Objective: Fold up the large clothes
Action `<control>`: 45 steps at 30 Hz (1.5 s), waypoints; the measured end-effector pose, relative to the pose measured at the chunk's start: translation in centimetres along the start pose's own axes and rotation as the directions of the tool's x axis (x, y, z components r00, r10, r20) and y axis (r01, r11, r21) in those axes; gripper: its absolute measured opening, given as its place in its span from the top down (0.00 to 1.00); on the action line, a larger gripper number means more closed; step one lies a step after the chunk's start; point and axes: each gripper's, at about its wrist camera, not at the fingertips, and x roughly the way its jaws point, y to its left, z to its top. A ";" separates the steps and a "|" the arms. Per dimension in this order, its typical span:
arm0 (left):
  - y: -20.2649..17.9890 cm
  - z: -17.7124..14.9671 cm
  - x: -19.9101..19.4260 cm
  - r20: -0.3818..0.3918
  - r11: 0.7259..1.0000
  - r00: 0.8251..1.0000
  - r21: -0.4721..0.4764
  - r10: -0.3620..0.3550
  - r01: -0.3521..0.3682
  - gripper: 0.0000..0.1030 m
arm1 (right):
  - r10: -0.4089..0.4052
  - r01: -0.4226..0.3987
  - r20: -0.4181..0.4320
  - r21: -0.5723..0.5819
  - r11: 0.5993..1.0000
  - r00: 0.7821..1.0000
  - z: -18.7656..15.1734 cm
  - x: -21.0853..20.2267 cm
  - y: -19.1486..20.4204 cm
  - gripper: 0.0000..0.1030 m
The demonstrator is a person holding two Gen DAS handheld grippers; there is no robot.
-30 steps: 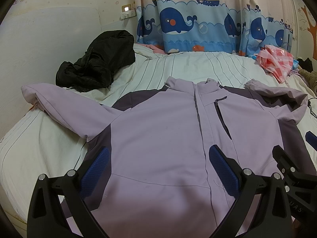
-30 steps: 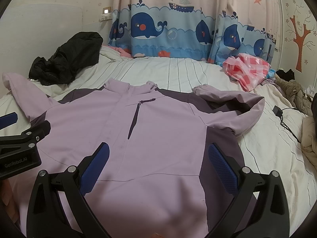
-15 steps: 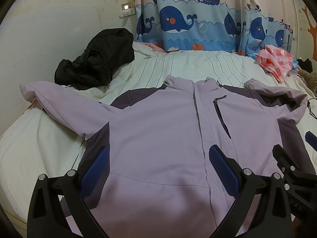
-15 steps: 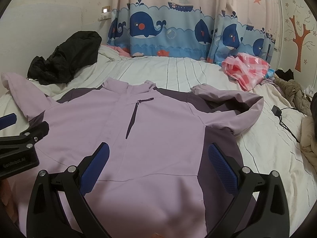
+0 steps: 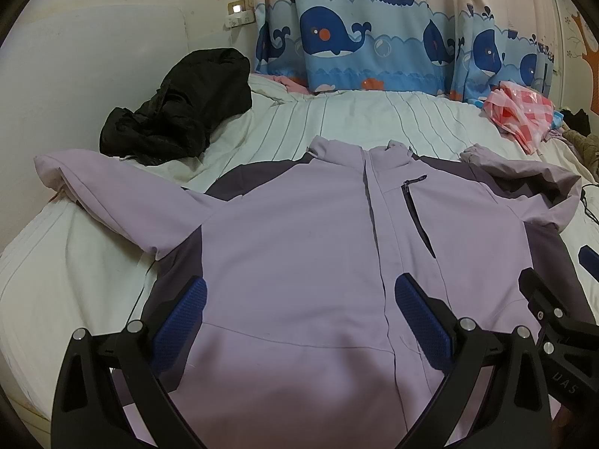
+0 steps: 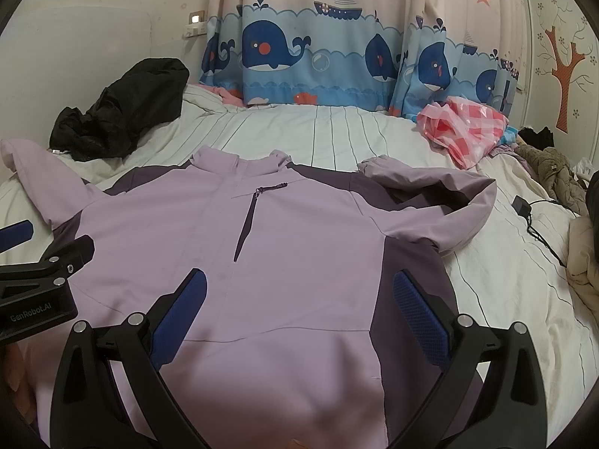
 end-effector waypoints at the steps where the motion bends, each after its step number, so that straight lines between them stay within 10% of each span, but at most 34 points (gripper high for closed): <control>1: 0.0 0.0 0.0 0.000 1.000 1.000 0.000 -0.001 0.001 0.06 | 0.000 0.000 0.000 0.000 1.000 1.000 0.0 0.0 0.0 0.07; 45: 0.1 0.7 0.2 -0.013 1.000 1.000 -0.011 -0.029 0.029 0.06 | 0.004 -0.006 -0.024 -0.046 0.999 1.000 -0.5 1.3 0.3 0.07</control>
